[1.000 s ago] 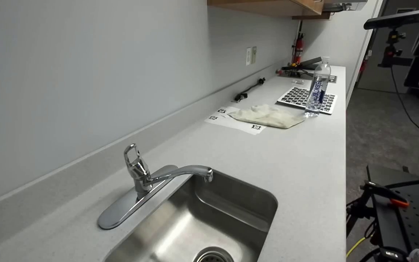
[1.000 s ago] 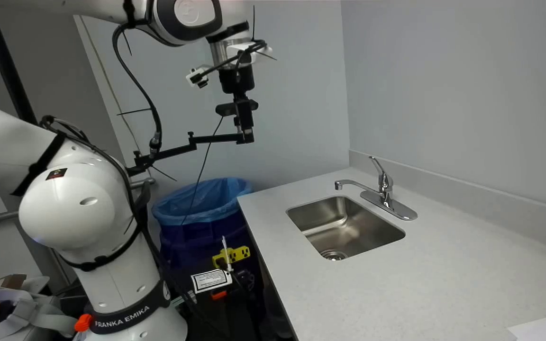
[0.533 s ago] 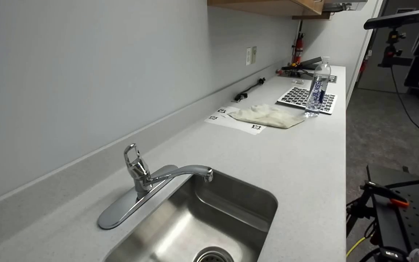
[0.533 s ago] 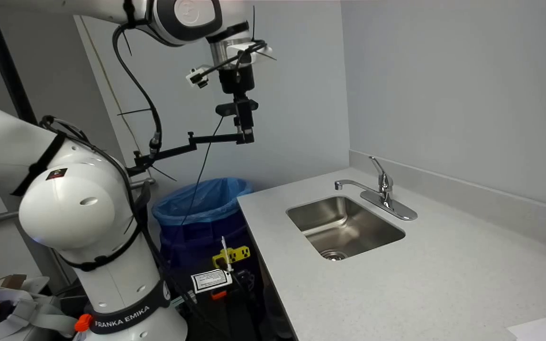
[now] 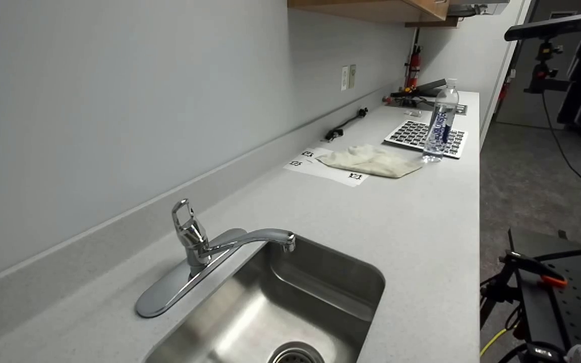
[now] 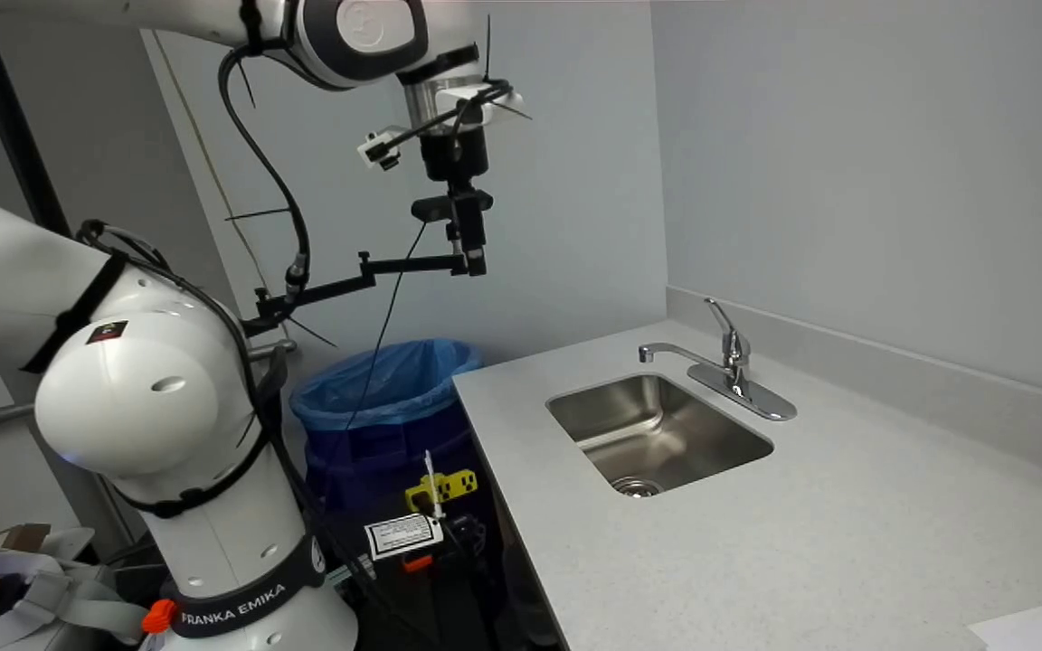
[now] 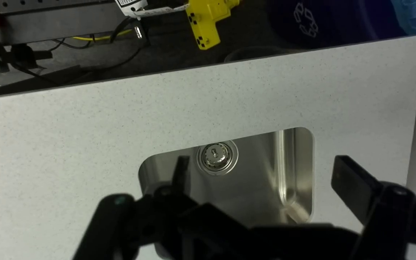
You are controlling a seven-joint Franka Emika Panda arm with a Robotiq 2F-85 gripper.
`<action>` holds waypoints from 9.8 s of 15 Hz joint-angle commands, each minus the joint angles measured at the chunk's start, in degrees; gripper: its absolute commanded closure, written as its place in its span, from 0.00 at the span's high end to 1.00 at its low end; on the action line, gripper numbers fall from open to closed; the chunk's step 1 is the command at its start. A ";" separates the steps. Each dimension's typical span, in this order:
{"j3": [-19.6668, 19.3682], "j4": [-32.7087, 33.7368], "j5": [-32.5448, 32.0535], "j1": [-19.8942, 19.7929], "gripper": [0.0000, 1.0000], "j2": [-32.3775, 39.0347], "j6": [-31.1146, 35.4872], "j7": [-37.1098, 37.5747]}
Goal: Move the faucet to the left, push the faucet handle down then to the right
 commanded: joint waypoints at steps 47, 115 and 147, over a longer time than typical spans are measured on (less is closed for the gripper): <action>-6.92 26.84 -20.34 -2.63 1.00 58.45 30.68 -2.69; 8.71 32.33 -7.36 -4.23 1.00 63.68 62.15 -14.57; 0.58 46.27 -9.70 1.90 1.00 77.93 68.03 -13.36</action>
